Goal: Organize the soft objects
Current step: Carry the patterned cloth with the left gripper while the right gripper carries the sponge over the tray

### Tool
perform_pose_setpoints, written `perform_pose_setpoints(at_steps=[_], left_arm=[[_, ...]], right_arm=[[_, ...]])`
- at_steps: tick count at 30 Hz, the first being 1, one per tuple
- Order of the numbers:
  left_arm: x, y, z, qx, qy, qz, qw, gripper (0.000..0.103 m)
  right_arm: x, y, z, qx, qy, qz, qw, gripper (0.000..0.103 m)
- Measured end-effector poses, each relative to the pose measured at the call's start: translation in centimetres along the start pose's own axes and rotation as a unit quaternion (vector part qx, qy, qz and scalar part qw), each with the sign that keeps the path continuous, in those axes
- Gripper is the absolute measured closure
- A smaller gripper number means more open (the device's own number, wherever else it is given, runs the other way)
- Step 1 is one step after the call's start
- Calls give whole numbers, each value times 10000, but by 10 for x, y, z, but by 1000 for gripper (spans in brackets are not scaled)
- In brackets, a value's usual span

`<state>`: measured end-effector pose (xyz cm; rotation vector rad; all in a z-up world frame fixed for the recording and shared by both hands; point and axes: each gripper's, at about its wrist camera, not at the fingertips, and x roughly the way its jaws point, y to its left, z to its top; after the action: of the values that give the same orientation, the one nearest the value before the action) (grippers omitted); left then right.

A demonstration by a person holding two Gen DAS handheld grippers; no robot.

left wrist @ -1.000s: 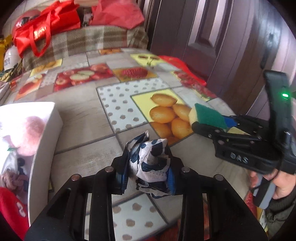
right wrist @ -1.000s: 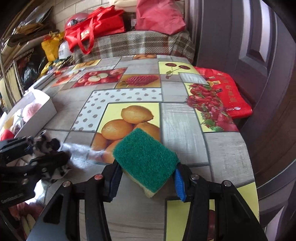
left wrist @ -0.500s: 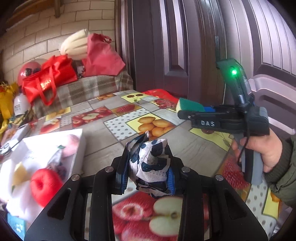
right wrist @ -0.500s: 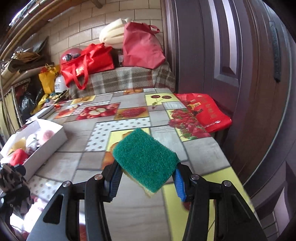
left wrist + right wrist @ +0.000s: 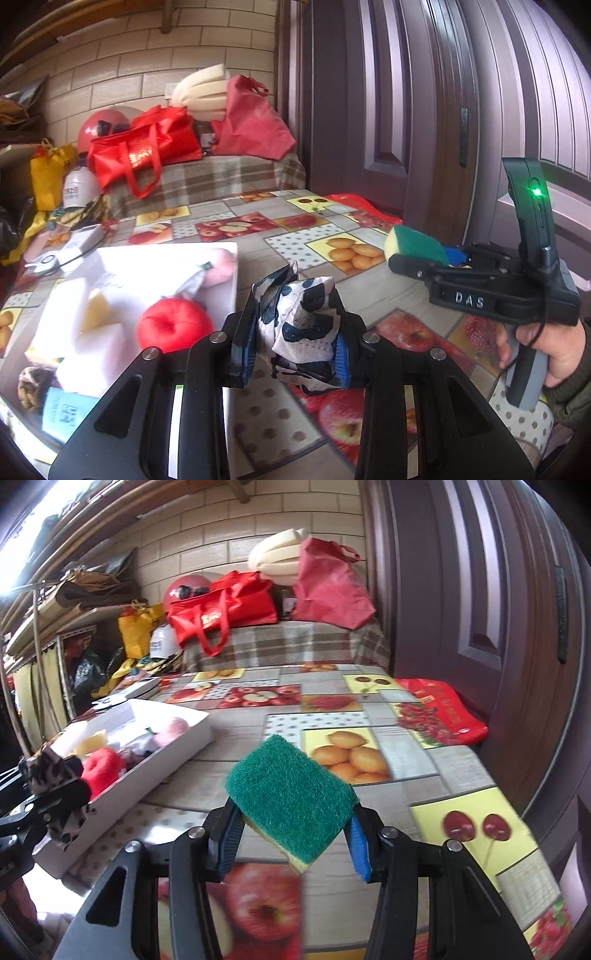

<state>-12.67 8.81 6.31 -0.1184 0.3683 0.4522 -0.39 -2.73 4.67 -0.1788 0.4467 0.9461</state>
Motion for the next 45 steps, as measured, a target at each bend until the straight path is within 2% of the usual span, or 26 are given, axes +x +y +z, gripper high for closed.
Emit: perform_pose_setpoints(at_steps=[11, 27, 41, 45], left_arm=[[-25, 34, -9, -182, -190, 308, 9992, 71], [-44, 72, -18, -493, -303, 692, 9959, 70], [-59, 126, -24, -779, -409, 1432, 9858, 70], [-60, 146, -26, -1085, -383, 1511, 9818, 70]], right_arm=[[-3, 62, -4, -121, -124, 414, 9990, 53], [6, 96, -2, -179, -173, 613, 9978, 53], [18, 138, 3, -644, -232, 911, 9935, 53], [24, 150, 4, -757, -166, 1125, 9906, 53]])
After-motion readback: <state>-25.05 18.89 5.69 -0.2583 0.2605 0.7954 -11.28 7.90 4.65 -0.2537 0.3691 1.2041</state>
